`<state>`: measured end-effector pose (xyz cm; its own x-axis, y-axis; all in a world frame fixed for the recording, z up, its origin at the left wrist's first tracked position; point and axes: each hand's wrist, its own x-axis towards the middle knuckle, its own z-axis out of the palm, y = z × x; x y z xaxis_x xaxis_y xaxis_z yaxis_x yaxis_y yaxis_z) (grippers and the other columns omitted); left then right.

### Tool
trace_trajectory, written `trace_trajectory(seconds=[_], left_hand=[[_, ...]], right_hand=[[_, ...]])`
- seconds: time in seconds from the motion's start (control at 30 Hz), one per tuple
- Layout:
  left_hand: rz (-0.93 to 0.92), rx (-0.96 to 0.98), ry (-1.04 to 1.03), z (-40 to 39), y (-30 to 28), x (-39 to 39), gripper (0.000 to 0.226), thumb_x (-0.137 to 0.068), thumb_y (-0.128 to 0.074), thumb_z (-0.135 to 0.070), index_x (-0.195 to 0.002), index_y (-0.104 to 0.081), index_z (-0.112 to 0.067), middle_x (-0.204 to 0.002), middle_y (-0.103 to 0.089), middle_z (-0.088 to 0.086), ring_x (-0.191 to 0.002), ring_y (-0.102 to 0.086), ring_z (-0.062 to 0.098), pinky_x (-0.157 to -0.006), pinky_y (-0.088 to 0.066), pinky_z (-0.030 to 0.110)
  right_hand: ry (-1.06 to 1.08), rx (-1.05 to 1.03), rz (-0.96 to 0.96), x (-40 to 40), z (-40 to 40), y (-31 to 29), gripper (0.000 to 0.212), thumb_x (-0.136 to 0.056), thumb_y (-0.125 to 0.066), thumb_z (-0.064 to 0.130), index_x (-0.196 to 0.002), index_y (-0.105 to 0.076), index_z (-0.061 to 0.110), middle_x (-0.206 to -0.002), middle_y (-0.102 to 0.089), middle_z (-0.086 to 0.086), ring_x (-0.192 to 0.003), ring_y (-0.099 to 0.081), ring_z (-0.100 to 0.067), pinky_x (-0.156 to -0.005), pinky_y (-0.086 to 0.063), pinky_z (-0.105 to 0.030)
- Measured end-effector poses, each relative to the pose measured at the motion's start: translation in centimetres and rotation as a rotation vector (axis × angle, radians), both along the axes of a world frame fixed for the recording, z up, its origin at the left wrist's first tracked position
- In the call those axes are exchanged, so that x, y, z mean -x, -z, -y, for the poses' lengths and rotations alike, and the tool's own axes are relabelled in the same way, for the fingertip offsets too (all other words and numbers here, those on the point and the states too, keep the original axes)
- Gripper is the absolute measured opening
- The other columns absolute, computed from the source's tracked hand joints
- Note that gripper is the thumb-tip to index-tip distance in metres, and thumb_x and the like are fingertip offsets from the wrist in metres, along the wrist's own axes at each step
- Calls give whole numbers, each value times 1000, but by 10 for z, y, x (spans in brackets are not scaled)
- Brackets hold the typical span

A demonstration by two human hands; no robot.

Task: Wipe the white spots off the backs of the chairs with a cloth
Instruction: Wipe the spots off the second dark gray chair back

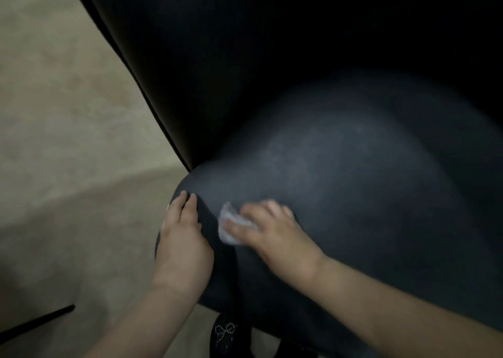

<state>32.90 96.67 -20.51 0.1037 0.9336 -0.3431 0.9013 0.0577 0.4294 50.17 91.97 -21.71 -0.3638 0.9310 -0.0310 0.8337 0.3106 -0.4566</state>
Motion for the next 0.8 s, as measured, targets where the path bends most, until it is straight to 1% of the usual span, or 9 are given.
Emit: trace_trajectory(seconds=[0.1,0.2,0.27,0.33,0.4,0.47,0.57,0.63,0.8], left_hand=[[4,-16,17,2,-8,7,56,-88,-44,8,-143,-39,-3,-153,-31,9,-139,-28,25,-111,-14,20],[-2,-18,111,6,-19,9,54,-90,-43,6,-142,-41,-6,-151,-32,8,-139,-26,25,-114,-14,23],[-15,-9,168,8,-28,9,52,-91,-44,3,-142,-43,-9,-151,-33,8,-140,-25,25,-116,-16,28],[-46,-16,231,10,-39,7,51,-92,-46,-4,-142,-43,-12,-150,-33,6,-138,-25,24,-115,-17,29],[-81,-42,294,14,-55,4,49,-92,-50,-11,-140,-45,-16,-149,-35,5,-136,-28,24,-113,-21,29],[-114,-61,348,18,-76,2,45,-91,-52,-16,-136,-49,-17,-147,-38,5,-133,-33,24,-109,-26,29],[-155,-91,391,20,-117,0,44,-93,-50,-24,-136,-48,-21,-145,-40,1,-132,-35,21,-107,-28,29],[-180,-122,403,20,-150,0,45,-93,-49,-27,-138,-46,-22,-144,-40,-1,-132,-34,20,-106,-30,30],[-222,-152,433,14,-228,2,46,-95,-47,-29,-141,-44,-21,-146,-40,0,-133,-35,22,-107,-29,32]], right_hand=[[-190,11,36,-26,48,4,53,-81,-70,24,-129,-53,37,-122,-46,4,-100,-46,-19,-79,-45,-32],[-179,-35,111,-59,67,1,37,-90,-55,29,-126,-58,39,-119,-54,2,-102,-45,-17,-82,-44,-32],[-9,-47,108,-73,74,-7,37,-85,-66,23,-120,-64,36,-112,-61,-4,-99,-47,-21,-77,-45,-36],[259,-4,51,-73,78,-18,53,-75,-79,9,-118,-64,34,-107,-61,-9,-93,-53,-29,-72,-46,-40],[569,38,-89,-64,77,-34,55,-75,-76,-1,-118,-65,31,-104,-58,-10,-87,-53,-32,-74,-48,-44],[790,38,-210,-54,70,-55,47,-80,-72,1,-119,-68,28,-102,-53,-4,-91,-51,-28,-83,-47,-43],[916,98,-370,-45,62,-97,39,-86,-67,7,-120,-67,26,-102,-48,4,-100,-50,-23,-94,-42,-35],[949,129,-434,-45,63,-132,37,-88,-65,9,-121,-66,26,-102,-46,5,-103,-50,-22,-97,-40,-30],[1011,136,-564,-54,72,-222,35,-92,-61,15,-122,-63,34,-98,-44,14,-91,-52,-8,-80,-39,-11]])
